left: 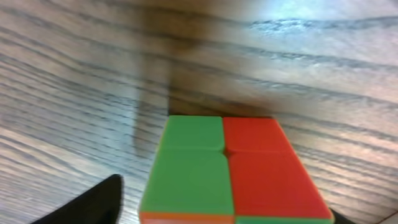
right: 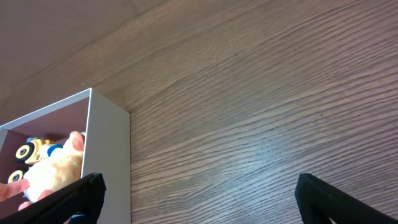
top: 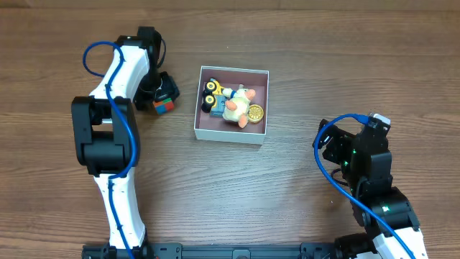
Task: Pack container
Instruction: 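Lower the left gripper over the Rubik's cube and close on it, then lift the cube and carry it right over the box, then lower the cube into the box and open the left gripper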
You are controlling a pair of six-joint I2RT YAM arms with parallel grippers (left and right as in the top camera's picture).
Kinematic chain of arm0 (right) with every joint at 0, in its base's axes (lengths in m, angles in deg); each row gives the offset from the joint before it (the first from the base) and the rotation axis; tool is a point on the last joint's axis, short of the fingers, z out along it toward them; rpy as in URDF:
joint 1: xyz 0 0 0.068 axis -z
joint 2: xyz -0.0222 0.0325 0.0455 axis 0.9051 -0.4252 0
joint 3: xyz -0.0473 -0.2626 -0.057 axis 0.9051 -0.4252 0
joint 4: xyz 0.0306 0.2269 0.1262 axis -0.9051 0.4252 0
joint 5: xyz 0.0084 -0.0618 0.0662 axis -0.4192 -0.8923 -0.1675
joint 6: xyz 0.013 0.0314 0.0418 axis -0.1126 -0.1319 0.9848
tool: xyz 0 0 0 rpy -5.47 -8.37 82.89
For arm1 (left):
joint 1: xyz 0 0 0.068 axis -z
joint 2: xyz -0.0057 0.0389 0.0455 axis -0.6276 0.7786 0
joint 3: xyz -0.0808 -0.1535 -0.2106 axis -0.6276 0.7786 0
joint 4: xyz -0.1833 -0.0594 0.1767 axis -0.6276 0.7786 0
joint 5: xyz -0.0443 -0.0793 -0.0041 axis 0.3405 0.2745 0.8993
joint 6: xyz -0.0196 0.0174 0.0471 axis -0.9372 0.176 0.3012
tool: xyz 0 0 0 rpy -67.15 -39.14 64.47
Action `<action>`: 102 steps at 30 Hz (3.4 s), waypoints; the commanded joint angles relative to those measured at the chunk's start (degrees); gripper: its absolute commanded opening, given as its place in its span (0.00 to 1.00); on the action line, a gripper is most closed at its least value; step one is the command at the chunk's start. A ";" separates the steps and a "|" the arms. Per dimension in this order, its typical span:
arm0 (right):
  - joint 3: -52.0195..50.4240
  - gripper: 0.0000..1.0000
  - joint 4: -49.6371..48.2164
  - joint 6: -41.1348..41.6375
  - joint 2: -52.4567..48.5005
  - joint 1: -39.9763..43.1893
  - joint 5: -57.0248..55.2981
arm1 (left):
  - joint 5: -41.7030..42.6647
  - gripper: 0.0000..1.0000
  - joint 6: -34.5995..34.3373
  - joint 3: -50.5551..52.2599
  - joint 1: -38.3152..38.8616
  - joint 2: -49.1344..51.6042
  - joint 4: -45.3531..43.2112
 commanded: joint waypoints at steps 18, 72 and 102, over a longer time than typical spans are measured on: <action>0.11 1.00 -0.33 0.46 0.42 0.15 -0.79 | 1.57 0.47 4.81 -10.86 0.17 0.42 6.99; 0.11 1.00 -0.33 0.46 0.42 0.15 -0.79 | 0.70 0.15 -0.83 -20.17 25.81 0.48 26.64; 0.11 1.00 -0.33 0.46 0.42 0.15 -0.79 | 8.92 0.04 0.50 -15.02 26.88 0.48 12.26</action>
